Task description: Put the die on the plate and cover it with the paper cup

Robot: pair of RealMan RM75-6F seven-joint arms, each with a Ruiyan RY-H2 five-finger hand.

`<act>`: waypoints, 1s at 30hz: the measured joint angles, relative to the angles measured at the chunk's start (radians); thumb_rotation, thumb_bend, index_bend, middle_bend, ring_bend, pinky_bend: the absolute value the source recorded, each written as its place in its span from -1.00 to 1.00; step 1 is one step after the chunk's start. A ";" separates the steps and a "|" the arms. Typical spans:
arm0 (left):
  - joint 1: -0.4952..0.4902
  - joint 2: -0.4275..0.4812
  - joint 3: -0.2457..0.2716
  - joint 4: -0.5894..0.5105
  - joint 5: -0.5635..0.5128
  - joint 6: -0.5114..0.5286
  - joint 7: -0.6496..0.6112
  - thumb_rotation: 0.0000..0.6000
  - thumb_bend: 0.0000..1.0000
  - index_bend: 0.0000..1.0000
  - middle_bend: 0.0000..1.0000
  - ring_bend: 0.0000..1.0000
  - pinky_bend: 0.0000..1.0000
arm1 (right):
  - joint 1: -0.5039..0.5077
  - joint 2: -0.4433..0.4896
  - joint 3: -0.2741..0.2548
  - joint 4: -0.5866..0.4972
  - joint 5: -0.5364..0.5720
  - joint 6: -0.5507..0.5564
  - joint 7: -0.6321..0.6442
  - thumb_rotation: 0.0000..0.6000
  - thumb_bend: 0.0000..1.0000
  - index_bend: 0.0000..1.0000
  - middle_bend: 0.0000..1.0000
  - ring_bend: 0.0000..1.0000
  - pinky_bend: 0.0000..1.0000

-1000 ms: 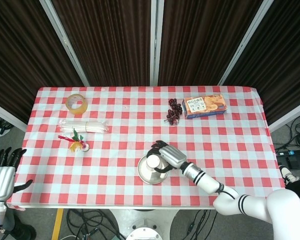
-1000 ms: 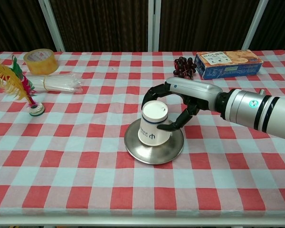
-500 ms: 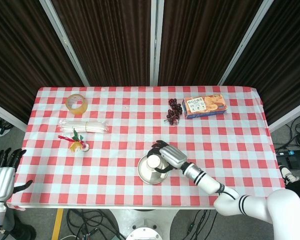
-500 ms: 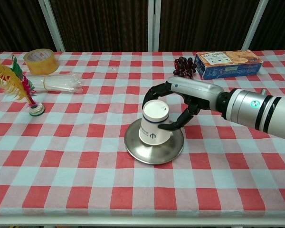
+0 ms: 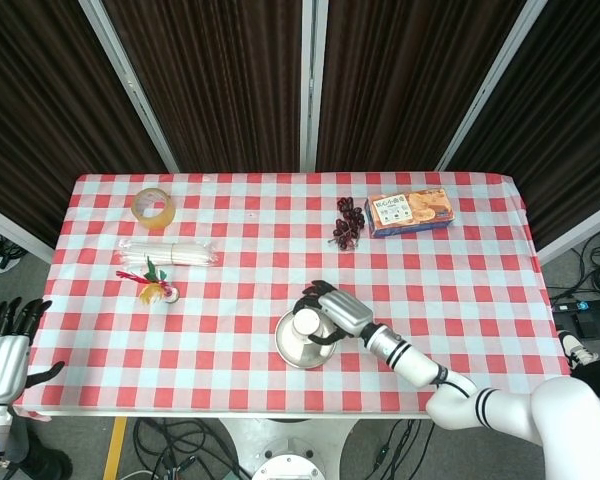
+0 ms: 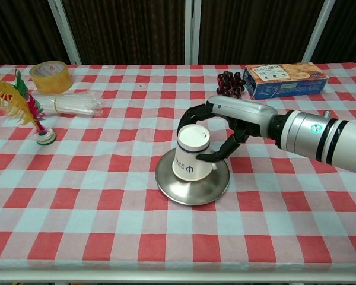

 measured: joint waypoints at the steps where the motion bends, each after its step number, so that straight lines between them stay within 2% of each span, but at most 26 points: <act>1: -0.001 0.000 -0.001 0.000 0.000 0.000 0.000 1.00 -1.00 -0.72 -0.74 -0.96 -0.96 | 0.000 0.002 -0.004 -0.006 -0.007 0.001 0.005 1.00 -0.35 0.12 -0.31 -0.72 -0.88; 6: -0.003 0.000 -0.001 0.001 0.004 -0.001 0.001 1.00 -1.00 -0.72 -0.74 -0.96 -0.96 | 0.005 0.012 -0.037 -0.026 -0.059 0.007 0.020 1.00 -0.35 0.12 -0.31 -0.72 -0.88; 14: 0.002 -0.002 0.000 0.004 -0.001 -0.001 -0.005 1.00 -1.00 -0.71 -0.74 -0.96 -0.96 | 0.000 -0.012 -0.002 0.027 -0.005 0.010 -0.002 1.00 -0.35 0.12 -0.31 -0.72 -0.88; 20: -0.001 -0.003 -0.001 0.005 -0.001 -0.004 -0.003 1.00 -1.00 -0.72 -0.74 -0.96 -0.96 | 0.005 0.006 -0.050 -0.027 -0.075 0.025 0.018 1.00 -0.35 0.12 -0.30 -0.72 -0.88; 27: 0.003 -0.008 0.000 0.012 -0.007 -0.007 -0.011 1.00 -1.00 -0.72 -0.74 -0.96 -0.96 | 0.000 -0.017 -0.013 0.031 -0.001 0.014 -0.031 1.00 -0.35 0.12 -0.31 -0.72 -0.88; 30: 0.001 -0.010 -0.001 0.015 -0.008 -0.010 -0.012 1.00 -1.00 -0.71 -0.74 -0.96 -0.96 | -0.001 -0.013 -0.022 0.011 -0.017 0.017 -0.015 1.00 -0.35 0.12 -0.31 -0.72 -0.88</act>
